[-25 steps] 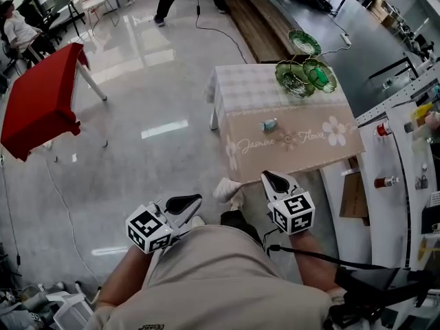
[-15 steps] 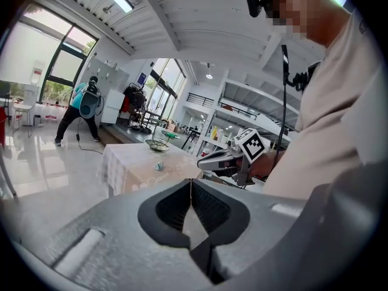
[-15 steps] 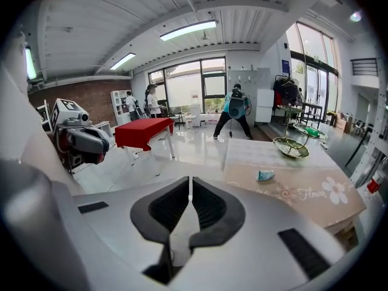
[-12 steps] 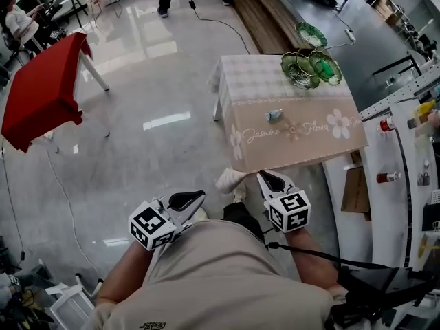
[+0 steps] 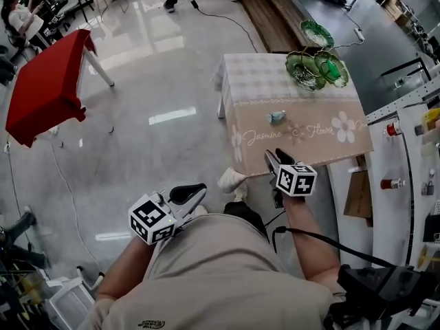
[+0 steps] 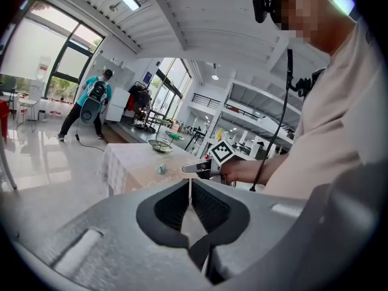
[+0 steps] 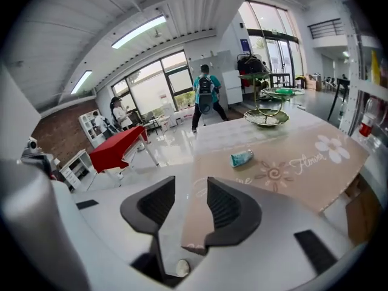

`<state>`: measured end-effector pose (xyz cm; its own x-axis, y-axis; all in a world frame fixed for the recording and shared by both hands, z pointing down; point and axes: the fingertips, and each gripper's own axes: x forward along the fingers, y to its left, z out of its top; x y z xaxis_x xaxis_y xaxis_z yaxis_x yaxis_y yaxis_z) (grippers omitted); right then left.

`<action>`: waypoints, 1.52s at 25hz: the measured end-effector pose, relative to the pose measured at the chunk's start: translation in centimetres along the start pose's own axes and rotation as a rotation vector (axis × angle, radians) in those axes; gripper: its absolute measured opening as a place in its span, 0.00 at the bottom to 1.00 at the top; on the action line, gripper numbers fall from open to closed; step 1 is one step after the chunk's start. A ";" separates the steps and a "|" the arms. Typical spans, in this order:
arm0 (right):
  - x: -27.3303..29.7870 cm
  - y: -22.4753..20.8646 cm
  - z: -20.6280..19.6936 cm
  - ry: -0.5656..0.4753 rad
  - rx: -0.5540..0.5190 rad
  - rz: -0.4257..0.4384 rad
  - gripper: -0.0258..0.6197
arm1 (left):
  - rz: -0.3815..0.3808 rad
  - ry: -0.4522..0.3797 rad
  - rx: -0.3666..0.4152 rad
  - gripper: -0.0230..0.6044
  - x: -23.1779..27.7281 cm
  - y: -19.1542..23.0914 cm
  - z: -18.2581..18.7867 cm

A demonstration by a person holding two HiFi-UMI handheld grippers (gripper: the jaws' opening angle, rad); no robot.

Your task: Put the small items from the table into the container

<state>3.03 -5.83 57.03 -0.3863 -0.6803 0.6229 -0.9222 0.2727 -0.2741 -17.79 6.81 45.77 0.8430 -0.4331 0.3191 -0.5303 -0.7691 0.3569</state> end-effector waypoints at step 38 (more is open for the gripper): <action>19.3 -16.2 4.4 0.194 -0.252 -0.052 0.29 | 0.167 0.013 -0.100 0.05 12.4 3.3 7.5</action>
<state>10.65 -26.32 70.29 -0.3122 -0.5623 0.7658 -0.9066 0.4172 -0.0633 -8.41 -4.59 44.30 0.7414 -0.5446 0.3921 -0.6699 -0.6357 0.3836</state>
